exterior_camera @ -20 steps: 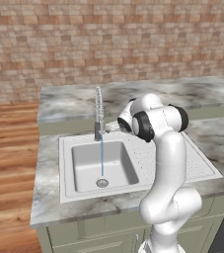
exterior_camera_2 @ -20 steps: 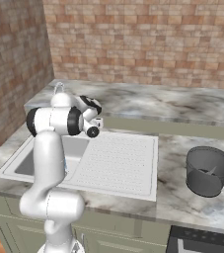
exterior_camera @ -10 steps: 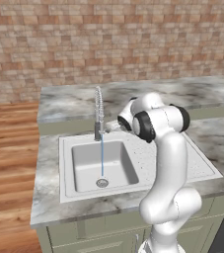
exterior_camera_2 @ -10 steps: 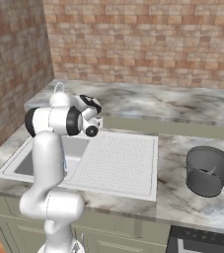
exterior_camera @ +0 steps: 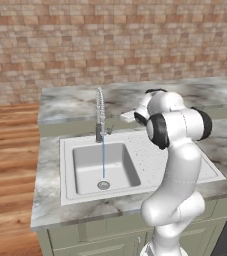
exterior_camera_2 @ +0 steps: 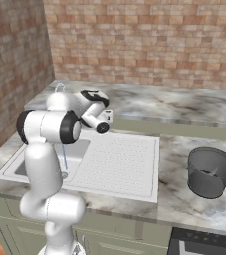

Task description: Turn on the sink faucet and place the jug under the water for a few seconds to fill it up.

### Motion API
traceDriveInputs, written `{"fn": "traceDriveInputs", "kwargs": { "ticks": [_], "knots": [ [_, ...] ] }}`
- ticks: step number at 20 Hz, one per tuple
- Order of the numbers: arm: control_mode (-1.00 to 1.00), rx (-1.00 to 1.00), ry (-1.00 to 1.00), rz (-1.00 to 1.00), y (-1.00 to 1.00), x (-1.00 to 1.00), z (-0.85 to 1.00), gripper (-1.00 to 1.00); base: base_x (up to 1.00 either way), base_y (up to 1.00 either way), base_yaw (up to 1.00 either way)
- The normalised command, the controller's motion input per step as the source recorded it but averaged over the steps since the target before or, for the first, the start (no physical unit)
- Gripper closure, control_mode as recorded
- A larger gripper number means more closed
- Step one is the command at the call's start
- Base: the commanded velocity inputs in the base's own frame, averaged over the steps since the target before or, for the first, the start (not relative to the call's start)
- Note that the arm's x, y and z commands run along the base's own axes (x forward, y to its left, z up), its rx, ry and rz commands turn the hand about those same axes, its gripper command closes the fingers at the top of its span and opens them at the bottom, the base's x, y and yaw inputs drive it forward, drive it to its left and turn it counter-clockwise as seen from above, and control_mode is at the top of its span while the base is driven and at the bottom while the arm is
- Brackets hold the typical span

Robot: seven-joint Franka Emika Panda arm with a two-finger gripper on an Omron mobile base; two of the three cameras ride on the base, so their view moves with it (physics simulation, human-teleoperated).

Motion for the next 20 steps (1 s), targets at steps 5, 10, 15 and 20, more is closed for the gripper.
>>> {"fn": "traceDriveInputs", "kwargs": {
  "ticks": [5, 10, 15, 20],
  "knots": [
    [-1.00, 0.01, -0.02, 0.07, -0.44, -0.37, 0.77, -1.00, 0.00, 0.00, 0.00],
    [-1.00, 0.00, 0.00, 0.08, -0.30, -0.56, 0.60, -1.00, 0.00, 0.00, 0.00],
    [-1.00, -0.01, 0.00, 0.07, -0.23, -0.68, 0.38, -1.00, 0.00, 0.00, 0.00],
    [-1.00, -0.03, 0.00, 0.07, -0.24, -0.67, 0.20, -1.00, 0.00, 0.00, 0.00]
  ]
}}
